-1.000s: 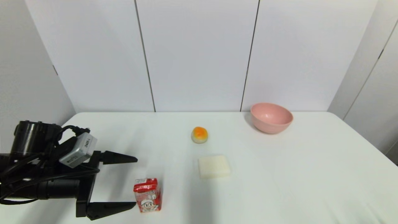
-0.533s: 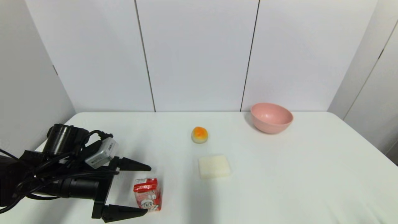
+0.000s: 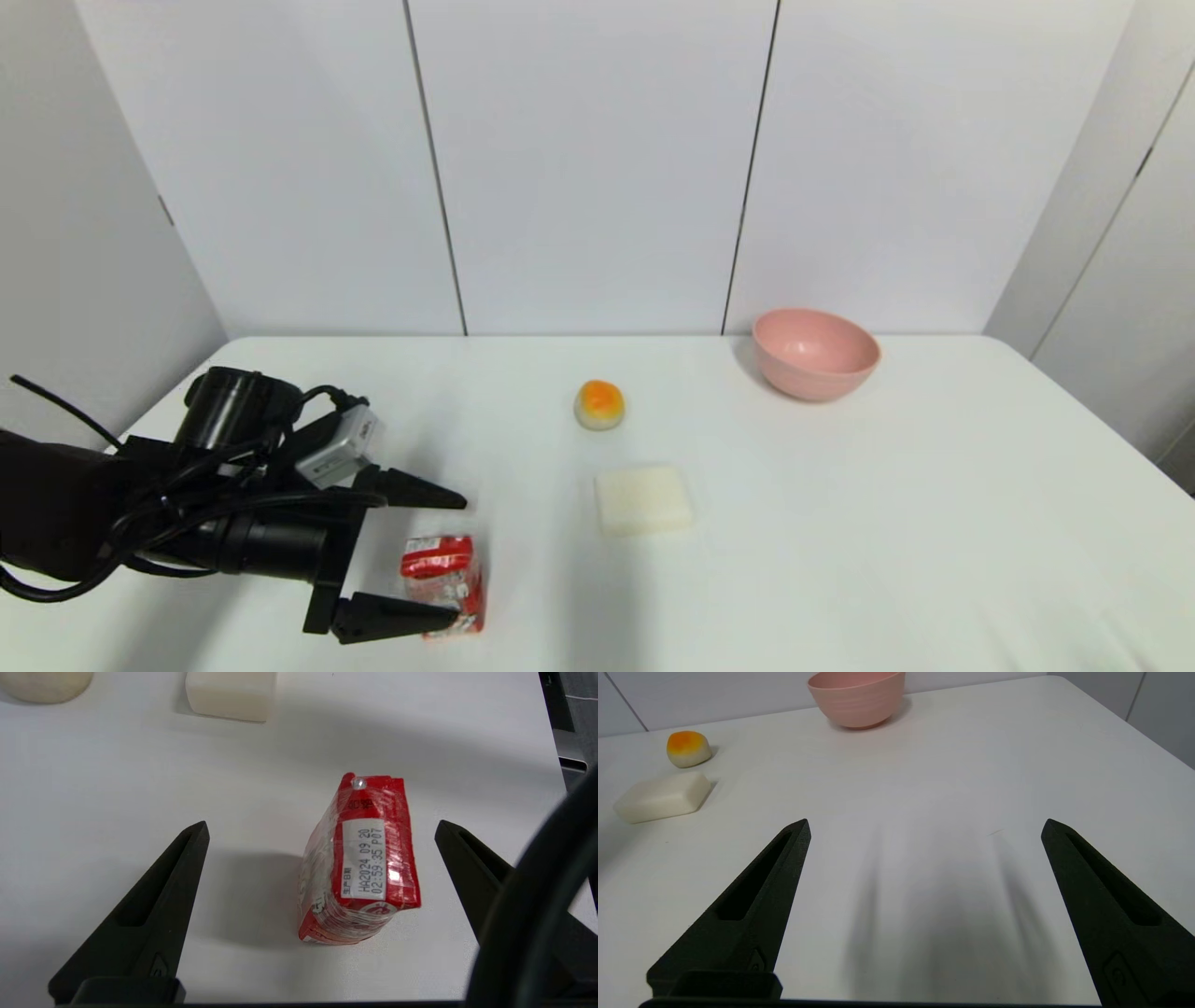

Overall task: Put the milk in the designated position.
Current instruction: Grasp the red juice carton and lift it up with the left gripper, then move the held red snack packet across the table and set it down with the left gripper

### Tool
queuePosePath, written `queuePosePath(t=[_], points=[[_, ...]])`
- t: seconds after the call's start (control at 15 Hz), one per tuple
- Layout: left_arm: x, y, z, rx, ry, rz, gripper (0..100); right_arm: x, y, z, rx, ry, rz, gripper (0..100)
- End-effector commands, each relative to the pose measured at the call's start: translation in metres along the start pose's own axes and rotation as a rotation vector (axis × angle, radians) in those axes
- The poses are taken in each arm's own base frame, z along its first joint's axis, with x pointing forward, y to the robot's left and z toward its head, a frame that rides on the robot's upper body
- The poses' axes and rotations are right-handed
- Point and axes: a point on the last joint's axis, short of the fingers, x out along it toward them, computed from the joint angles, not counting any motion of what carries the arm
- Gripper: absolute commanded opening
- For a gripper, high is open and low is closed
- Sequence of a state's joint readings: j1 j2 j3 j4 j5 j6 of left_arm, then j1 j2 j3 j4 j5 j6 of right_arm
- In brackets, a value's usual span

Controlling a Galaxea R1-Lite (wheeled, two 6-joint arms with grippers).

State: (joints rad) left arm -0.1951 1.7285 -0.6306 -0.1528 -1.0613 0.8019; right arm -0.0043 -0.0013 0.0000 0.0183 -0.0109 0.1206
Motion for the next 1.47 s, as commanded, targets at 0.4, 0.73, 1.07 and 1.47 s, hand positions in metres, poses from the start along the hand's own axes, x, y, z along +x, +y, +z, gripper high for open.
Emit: queuePosePath(t=[0.4, 0.73, 1.07, 1.47], points=[[0.002, -0.003, -0.008, -0.070, 0.030, -0.033, 0, 0.000, 0.000, 0.000, 0.001, 0.001, 0.000, 100], [0.001, -0.005, -0.007, -0.077, 0.036, -0.029, 0, 0.000, 0.000, 0.000, 0.001, 0.001, 0.000, 100], [-0.013, 0.010, 0.040, 0.047, -0.007, 0.062, 0, 0.000, 0.000, 0.000, 0.001, 0.001, 0.000, 100], [0.041, 0.034, 0.148, 0.121, -0.031, 0.110, 0, 0.000, 0.000, 0.000, 0.001, 0.001, 0.000, 100]])
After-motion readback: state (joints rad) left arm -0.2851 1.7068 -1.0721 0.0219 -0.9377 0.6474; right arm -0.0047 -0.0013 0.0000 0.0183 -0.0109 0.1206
